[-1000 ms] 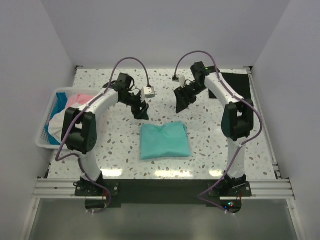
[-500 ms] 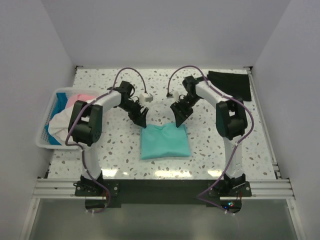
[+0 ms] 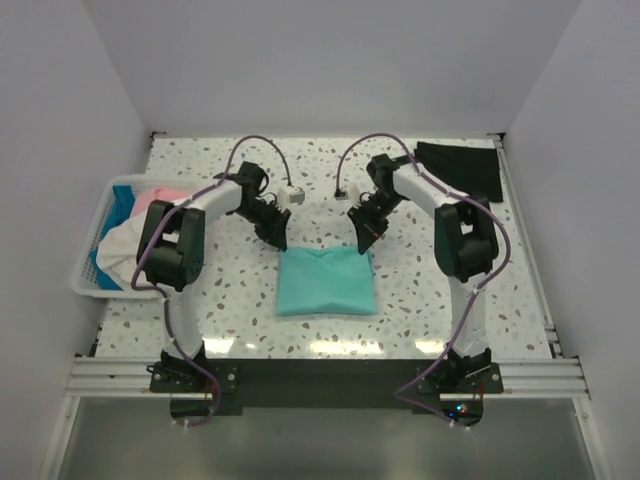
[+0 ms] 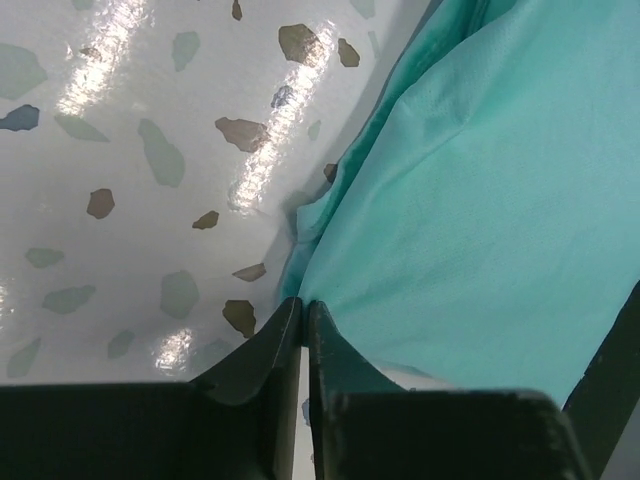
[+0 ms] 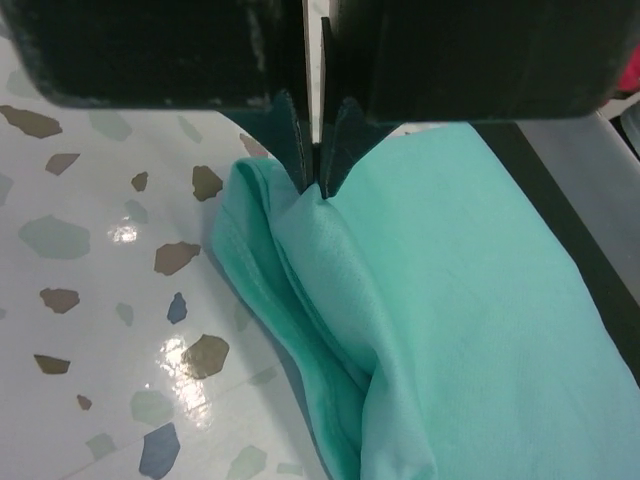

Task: Fold and stack the t-shirts
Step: Fold the tshirt

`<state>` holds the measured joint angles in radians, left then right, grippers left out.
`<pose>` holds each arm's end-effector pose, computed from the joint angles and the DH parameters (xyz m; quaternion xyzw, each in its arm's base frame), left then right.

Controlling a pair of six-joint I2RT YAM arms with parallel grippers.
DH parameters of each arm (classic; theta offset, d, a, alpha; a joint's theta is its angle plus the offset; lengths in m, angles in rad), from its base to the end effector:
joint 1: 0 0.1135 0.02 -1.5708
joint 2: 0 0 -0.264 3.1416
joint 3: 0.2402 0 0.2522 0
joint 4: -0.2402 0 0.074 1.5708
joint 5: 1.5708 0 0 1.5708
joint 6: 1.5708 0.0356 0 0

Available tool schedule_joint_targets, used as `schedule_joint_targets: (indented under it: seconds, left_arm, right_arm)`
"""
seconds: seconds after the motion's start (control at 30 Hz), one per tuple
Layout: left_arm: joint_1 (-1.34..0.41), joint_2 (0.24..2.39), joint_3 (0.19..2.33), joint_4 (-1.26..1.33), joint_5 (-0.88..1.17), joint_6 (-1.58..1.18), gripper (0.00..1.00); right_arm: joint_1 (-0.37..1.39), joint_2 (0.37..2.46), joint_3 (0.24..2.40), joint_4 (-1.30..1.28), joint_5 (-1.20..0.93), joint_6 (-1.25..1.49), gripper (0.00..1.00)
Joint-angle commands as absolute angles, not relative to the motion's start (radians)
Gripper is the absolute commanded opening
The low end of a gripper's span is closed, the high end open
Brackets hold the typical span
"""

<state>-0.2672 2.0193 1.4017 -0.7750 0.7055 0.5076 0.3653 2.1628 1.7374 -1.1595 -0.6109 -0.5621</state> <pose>0.3670 -0.1244 0.1590 0.3816 0.8538 -0.3316 0.1242 0.3792 0.1669 0.1830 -0.4246 0.8539 0.2999 0.0229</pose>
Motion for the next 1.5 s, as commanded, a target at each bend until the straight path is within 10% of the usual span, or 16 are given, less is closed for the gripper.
schedule_joint_targets:
  seconds: [0.0,0.97,1.2,1.47]
  left_arm:
    - [-0.232,1.928,1.393,-0.778,0.724,0.512,0.09]
    - [-0.209,2.045,1.427,-0.569,0.567,0.408,0.04]
    - [-0.189,1.843,1.365,-0.606,0.698,0.411,0.42]
    - [-0.193,1.514,1.132,-0.565,0.895,0.235,0.6]
  right_arm:
    - [0.364,2.039,1.706,-1.175,-0.592,-0.575,0.0]
    - [0.357,2.149,1.658,-0.861,-0.368,-0.363,0.0]
    - [0.359,1.958,1.644,-0.945,-0.402,-0.365,0.52]
    - [0.362,1.64,1.445,-0.985,-0.526,-0.26,0.8]
